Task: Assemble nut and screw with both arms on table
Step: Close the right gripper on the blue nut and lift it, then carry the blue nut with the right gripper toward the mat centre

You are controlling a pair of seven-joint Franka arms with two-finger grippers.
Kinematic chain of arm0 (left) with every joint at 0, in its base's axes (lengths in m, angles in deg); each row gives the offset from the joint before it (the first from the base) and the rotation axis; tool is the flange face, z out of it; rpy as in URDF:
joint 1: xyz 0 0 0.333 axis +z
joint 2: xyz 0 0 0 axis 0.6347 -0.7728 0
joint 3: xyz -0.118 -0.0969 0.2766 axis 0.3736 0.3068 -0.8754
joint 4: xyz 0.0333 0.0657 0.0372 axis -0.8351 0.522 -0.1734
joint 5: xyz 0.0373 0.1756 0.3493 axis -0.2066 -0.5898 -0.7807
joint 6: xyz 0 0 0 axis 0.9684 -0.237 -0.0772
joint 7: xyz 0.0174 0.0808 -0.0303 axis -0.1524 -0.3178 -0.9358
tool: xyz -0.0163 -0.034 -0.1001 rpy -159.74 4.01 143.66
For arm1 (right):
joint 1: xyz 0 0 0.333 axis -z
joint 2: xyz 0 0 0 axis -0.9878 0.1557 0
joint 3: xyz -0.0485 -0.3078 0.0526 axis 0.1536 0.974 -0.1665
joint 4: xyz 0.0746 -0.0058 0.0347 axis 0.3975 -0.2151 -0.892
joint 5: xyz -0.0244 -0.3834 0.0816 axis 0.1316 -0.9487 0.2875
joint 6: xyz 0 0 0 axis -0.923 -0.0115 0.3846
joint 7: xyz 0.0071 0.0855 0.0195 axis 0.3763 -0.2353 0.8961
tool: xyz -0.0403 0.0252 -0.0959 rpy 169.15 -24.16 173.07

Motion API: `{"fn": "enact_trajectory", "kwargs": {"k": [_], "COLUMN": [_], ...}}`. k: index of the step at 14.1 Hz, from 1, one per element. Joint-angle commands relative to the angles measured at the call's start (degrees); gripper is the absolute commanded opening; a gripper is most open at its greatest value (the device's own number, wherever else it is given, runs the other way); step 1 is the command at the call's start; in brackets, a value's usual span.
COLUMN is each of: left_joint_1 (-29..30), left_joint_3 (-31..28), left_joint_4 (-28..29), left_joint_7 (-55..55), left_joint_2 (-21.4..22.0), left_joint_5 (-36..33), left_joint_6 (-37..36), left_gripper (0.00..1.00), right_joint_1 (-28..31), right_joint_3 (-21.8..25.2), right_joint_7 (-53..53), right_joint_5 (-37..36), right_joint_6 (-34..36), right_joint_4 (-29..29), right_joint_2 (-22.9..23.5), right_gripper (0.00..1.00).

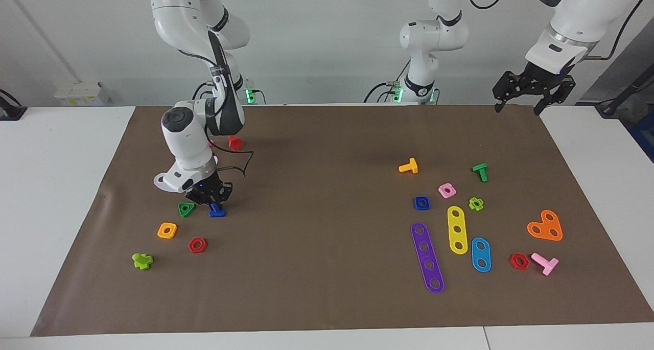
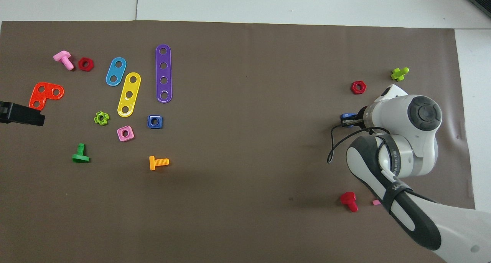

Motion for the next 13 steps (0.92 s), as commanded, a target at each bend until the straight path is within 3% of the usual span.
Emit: {"fn": "enact_trajectory", "kwargs": {"k": [1, 8, 13], "left_joint_1": [0.67, 0.67, 0.67], "left_joint_3": [0.23, 0.23, 0.23], "left_joint_4": [1.75, 1.75, 1.75], "left_joint_7": [0.66, 0.66, 0.66], "left_joint_2": [1.65, 1.65, 1.65], "left_joint_5": [0.87, 0.87, 0.87], "left_joint_6": [-0.16, -0.16, -0.16], "left_gripper": [1.0, 1.0, 1.0], "right_joint_1": [0.15, 0.07, -1.33], "right_joint_3": [-0.3, -1.7, -5.3], "right_joint_7": [1.05, -3.78, -9.23], "right_joint_5": [1.56, 1.56, 1.39], "right_joint_6": [1.6, 13.74, 20.68], "right_joint_4": [1.2, 9.28, 15.0], "right_joint_2": [-0.86, -3.76, -4.03], "right_gripper": [0.0, 0.0, 0.0]}}
